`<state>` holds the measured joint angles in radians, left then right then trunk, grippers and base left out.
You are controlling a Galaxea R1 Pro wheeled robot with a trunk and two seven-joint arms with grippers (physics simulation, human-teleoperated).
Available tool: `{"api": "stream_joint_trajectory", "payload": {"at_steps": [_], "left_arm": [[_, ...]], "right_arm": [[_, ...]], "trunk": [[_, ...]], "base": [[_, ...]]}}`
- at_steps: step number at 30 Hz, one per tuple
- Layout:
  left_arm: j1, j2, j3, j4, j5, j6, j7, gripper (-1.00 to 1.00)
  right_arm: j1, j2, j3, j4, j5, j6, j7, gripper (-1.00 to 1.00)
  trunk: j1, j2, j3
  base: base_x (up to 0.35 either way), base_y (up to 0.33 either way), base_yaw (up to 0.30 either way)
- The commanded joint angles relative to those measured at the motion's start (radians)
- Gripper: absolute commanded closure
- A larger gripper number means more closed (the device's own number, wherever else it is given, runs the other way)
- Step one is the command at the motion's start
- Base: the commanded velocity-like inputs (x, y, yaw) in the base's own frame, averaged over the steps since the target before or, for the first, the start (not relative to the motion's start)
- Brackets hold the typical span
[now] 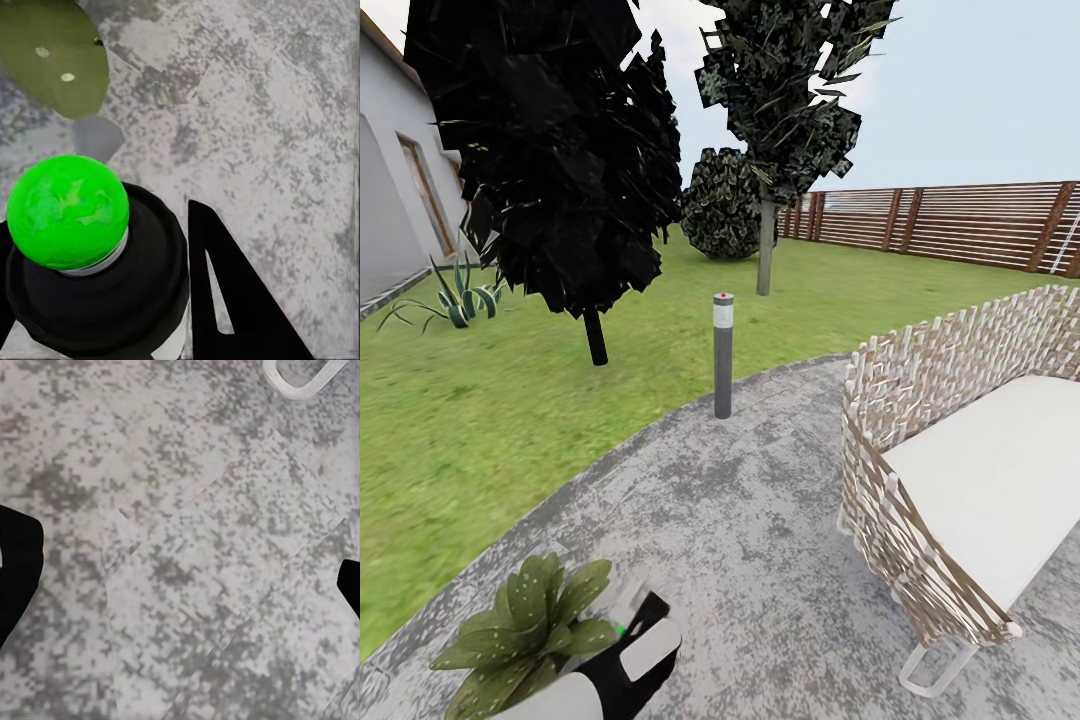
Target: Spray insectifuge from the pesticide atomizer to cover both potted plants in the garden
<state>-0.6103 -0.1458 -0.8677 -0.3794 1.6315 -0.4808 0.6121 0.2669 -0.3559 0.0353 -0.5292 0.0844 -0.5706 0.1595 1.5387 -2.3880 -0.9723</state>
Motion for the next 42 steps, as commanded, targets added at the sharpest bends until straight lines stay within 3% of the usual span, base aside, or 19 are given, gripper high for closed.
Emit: {"api": "stream_joint_trajectory", "payload": {"at_steps": [1,5,7,9,11,14,23,27,31,39,41,42], "left_arm": [[0.000,-0.001,0.000,0.001,0.010,0.013,-0.019,1.00],[0.000,-0.004,0.001,-0.005,0.021,0.025,-0.049,1.00],[0.001,-0.004,0.001,-0.014,0.022,-0.003,-0.038,1.00],[0.005,0.001,0.001,-0.049,0.021,-0.066,0.009,1.00],[0.026,0.010,-0.003,-0.123,0.010,-0.126,0.127,1.00],[0.043,0.013,-0.005,-0.158,0.006,-0.141,0.189,1.00],[0.046,0.021,-0.009,-0.184,0.004,-0.145,0.238,1.00],[0.045,0.091,-0.009,-0.257,0.008,-0.093,0.240,1.00],[0.046,0.112,-0.008,-0.273,0.011,-0.063,0.238,1.00],[0.046,0.117,-0.012,-0.270,0.007,-0.043,0.234,1.00],[0.046,0.113,-0.055,-0.270,0.005,-0.042,0.223,1.00],[0.052,0.119,-0.048,-0.269,0.012,-0.048,0.229,1.00]], "right_arm": [[0.000,0.000,0.000,0.000,0.000,0.000,0.000,-1.00],[0.000,0.000,0.000,0.000,0.000,0.001,0.000,-1.00],[0.000,0.000,0.000,0.000,0.000,0.001,0.000,-1.00],[0.000,0.000,-0.001,0.001,0.000,0.001,0.000,-1.00],[0.000,0.000,-0.001,0.001,0.000,0.002,0.000,-1.00],[0.000,0.000,-0.001,0.001,0.000,0.002,0.000,-1.00],[0.000,0.000,-0.001,0.001,0.000,0.002,0.000,-1.00],[0.000,0.000,-0.002,0.001,0.000,0.002,0.000,-1.00],[0.000,0.000,-0.002,0.000,0.000,0.002,0.000,-1.00],[0.000,0.000,-0.003,0.006,0.000,0.003,-0.001,-1.00],[-0.004,-0.001,-0.008,0.083,-0.002,0.000,-0.012,-1.00],[-0.009,-0.004,-0.002,0.080,0.000,0.006,-0.006,-1.00]], "trunk": [[0.000,0.000,0.000],[0.000,0.000,0.000],[0.000,0.000,0.000],[0.000,0.000,0.000],[0.000,0.000,0.000],[0.000,0.000,0.000],[0.000,0.000,0.000],[0.000,0.000,0.000],[0.000,0.000,0.000],[0.000,0.000,0.000],[0.000,0.000,0.000],[0.000,0.000,0.000]], "base": [[0.000,0.000,0.000],[0.000,0.000,0.000],[0.000,0.000,0.000],[0.000,0.000,0.000],[0.000,0.000,0.000],[0.000,0.000,0.000],[0.000,0.000,0.000],[0.000,0.000,0.000],[0.000,0.000,0.000],[0.000,0.000,0.000],[-0.029,0.000,0.000],[0.000,0.000,0.000]]}}
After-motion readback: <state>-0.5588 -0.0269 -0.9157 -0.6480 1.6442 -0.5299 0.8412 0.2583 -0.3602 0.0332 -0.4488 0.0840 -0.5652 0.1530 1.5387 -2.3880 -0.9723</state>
